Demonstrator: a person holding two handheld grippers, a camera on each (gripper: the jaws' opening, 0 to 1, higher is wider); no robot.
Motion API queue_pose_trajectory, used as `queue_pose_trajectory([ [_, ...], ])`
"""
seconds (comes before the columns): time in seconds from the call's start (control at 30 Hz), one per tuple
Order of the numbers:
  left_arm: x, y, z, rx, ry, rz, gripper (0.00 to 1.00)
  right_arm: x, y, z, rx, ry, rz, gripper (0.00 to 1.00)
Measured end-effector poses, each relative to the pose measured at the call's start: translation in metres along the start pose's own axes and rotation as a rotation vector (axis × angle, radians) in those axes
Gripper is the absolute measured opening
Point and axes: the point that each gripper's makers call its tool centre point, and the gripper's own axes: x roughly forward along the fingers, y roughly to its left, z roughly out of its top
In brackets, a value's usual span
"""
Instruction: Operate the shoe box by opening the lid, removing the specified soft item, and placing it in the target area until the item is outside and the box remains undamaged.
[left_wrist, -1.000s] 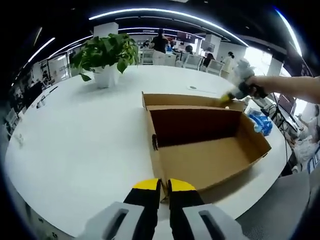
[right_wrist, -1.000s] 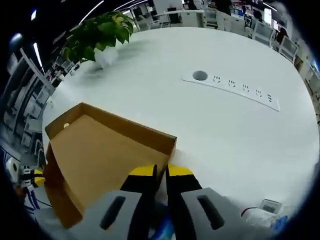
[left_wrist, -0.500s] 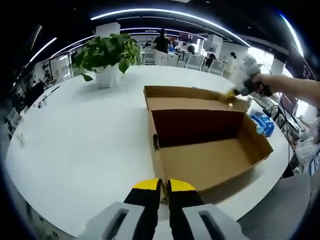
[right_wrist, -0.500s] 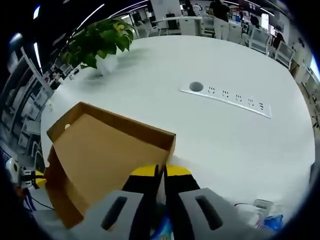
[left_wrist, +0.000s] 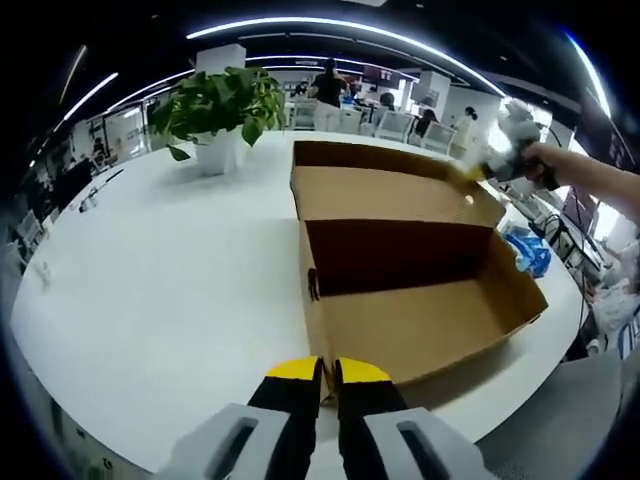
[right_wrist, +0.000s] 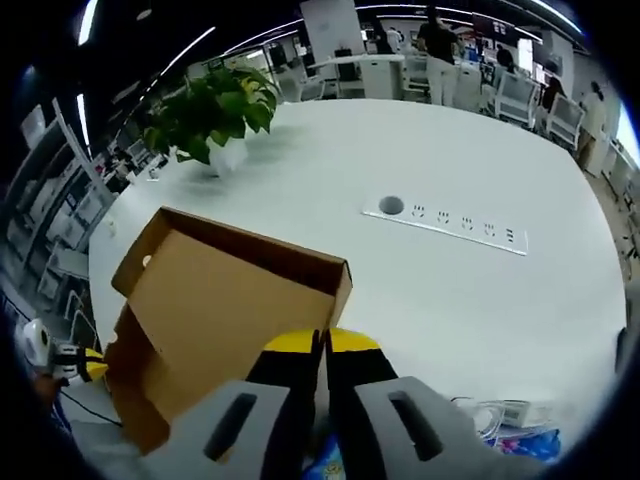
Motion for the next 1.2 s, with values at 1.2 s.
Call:
queue_pose_trajectory([
  [1.2,0.001,-0.002,0.001,0.010,-0.010,-0.019,0.05,-0.095,0.052,-0.009,-0.132,-0.234,0.026,0.00],
])
